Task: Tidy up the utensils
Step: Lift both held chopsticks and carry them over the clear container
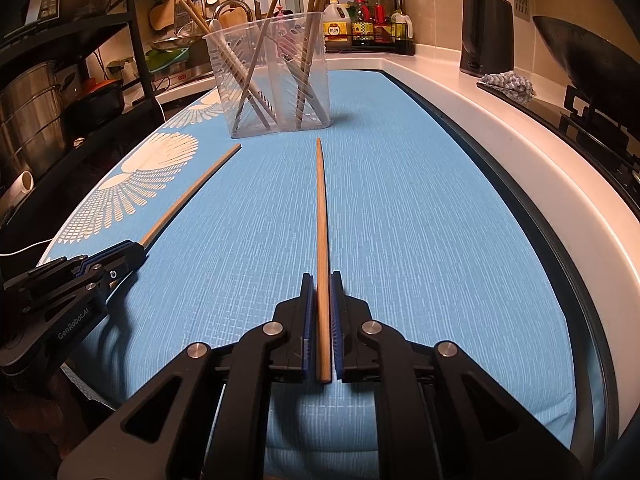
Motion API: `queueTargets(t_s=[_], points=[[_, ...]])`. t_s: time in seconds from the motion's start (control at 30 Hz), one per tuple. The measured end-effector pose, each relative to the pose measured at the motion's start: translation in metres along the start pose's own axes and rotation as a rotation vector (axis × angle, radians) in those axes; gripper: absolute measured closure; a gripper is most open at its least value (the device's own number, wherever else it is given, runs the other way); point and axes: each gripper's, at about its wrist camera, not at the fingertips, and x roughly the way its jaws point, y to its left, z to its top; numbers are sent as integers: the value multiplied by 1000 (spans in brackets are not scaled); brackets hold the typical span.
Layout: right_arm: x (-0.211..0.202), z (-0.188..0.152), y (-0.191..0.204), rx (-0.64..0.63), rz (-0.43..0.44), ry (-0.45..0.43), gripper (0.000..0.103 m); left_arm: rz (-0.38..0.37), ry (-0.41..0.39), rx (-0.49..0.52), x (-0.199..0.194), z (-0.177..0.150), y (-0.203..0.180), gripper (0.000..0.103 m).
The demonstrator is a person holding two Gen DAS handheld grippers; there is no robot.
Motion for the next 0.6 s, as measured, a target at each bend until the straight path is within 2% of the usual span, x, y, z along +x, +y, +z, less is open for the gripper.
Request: queueTargets(t_s=[0.37,0.6], points=[[-7,3,0,9,1,-12,97,2,-11,16,-4,2,-2,97],[-30,17,5,-16,2,-77,97,-2,-99,52,-29,15,-7,97]])
